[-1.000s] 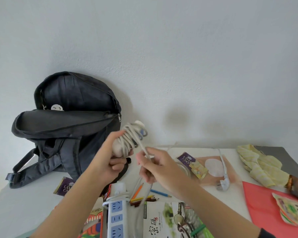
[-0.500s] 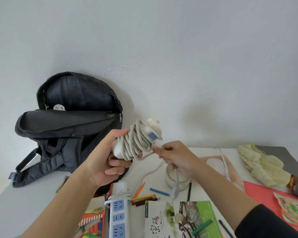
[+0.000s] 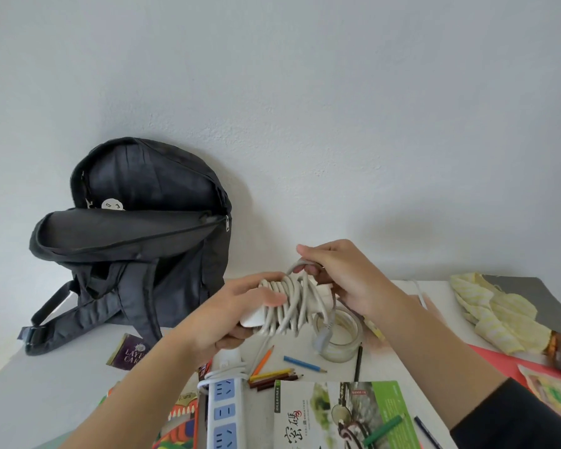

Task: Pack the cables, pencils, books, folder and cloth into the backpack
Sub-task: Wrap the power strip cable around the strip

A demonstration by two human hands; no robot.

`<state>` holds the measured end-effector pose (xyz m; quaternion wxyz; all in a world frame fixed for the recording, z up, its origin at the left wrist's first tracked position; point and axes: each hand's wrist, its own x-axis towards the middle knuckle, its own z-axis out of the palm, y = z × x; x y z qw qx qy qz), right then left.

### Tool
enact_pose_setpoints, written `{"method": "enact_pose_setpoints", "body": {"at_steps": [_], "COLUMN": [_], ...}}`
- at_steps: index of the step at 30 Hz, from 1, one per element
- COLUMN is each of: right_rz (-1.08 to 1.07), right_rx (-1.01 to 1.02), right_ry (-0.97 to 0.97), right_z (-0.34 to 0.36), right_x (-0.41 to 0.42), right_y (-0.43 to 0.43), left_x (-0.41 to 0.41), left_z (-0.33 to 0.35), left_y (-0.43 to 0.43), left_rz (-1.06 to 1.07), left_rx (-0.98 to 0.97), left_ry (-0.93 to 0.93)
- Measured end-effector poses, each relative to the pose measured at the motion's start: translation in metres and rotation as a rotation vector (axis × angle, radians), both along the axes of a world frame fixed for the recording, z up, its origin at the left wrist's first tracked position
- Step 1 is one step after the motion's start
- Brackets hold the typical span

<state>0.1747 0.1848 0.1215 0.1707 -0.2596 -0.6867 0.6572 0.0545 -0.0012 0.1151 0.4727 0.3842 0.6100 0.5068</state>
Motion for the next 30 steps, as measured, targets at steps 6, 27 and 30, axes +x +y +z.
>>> {"method": "enact_pose_setpoints", "body": {"at_steps": [6,27,30], "right_rz": [-0.089,-0.376,-0.278], "right_rx": [0.502,1.149,0.957], "right_ry": [0.05,0.485,0.46], "right_z": [-0.008,-0.018,-0.024], "right_x": [0.002,0.008,0.008], "right_y": [-0.027,-0.029,-0.03], "left_x": [0.007,0.024,0.016], "left_z": [-0.01,-0.012,-0.011], "left_y": [0.008,0.019,0.017], "left_rz": [0.141,0.497,0.606], "left_rx": [0.074,0.366,0.383], "left_ry": [0.006,0.187,0.061]}}
